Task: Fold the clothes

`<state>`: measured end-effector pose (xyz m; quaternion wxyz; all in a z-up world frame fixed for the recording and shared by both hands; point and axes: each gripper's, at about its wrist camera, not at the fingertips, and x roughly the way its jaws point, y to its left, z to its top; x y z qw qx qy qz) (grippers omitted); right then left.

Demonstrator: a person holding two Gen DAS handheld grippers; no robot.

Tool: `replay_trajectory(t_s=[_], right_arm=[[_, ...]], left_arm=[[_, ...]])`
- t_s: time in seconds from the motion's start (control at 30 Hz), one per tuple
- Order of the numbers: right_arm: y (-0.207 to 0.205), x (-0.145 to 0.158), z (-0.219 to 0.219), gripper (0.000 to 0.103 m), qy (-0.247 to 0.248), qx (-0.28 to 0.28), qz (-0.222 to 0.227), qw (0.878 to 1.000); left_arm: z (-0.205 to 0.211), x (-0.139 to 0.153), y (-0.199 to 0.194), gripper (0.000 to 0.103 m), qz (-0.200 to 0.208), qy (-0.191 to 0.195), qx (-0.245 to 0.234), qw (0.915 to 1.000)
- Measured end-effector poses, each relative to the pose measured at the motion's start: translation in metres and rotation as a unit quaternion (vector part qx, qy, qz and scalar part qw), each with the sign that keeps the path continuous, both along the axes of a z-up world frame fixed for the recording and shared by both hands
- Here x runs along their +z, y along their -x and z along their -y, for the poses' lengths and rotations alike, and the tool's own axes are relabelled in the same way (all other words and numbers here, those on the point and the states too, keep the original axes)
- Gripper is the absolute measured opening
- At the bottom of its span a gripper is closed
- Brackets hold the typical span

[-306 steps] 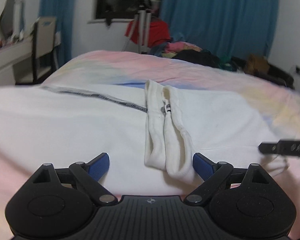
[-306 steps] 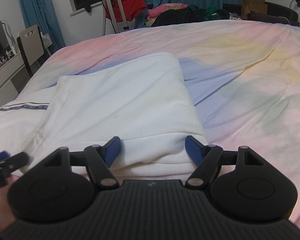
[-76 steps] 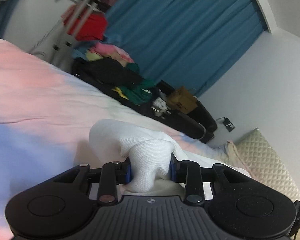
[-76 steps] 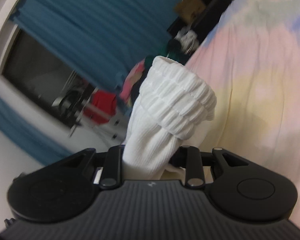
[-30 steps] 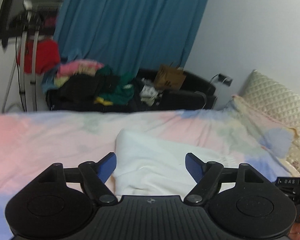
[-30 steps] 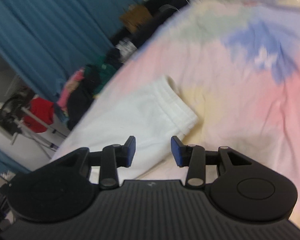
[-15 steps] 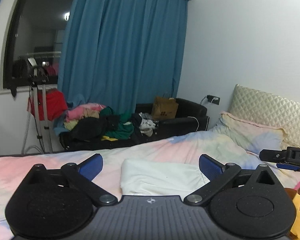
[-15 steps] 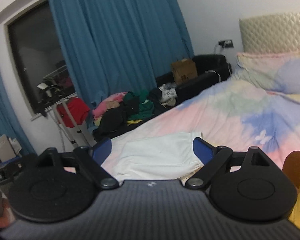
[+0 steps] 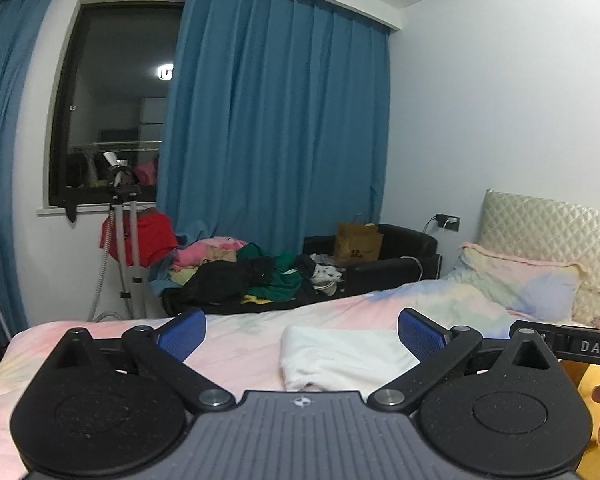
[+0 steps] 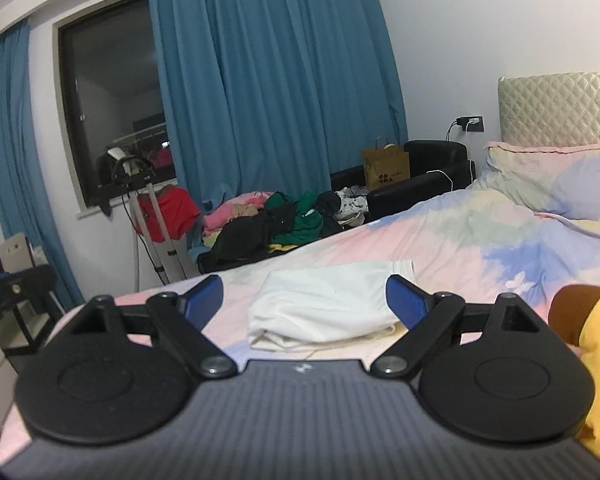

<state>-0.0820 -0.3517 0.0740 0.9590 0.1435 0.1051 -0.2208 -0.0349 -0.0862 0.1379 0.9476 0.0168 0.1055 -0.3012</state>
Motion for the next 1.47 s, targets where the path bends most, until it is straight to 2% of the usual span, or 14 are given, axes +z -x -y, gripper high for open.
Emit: replay_trajectory(t_s=[0.2, 0.37, 0.57, 0.8, 0.93, 1.47], right_arm=[[-0.004, -0.025, -0.019, 0.09, 0.029, -0.002, -0.008, 1.0], [-0.01, -0.044, -0.03, 0.09, 0.051, -0.007, -0.011, 0.999], [-0.021, -0.073, -0.032, 0.09, 0.06, -0.017, -0.022, 0.998], [-0.03, -0.104, -0.029, 0.09, 0.05, -0.026, -0.037, 0.998], [-0.031, -0.11, -0.032, 0.09, 0.064, -0.033, -0.038, 0.997], [-0.028, -0.112, -0.034, 0.09, 0.064, -0.031, -0.038, 0.997]], left_arm=[[-0.021, -0.025, 0.011, 0.103, 0.003, -0.002, 0.015, 0.9999], [-0.022, -0.05, 0.002, 0.103, -0.009, -0.007, 0.022, 0.9997], [-0.012, -0.076, -0.01, 0.102, -0.005, -0.027, 0.03, 0.9992], [-0.002, -0.095, -0.023, 0.102, -0.011, -0.03, 0.02, 0.9993], [0.001, -0.101, -0.029, 0.101, -0.017, -0.035, 0.015, 0.9991], [0.013, -0.114, -0.025, 0.102, -0.017, -0.043, 0.005, 0.9989]])
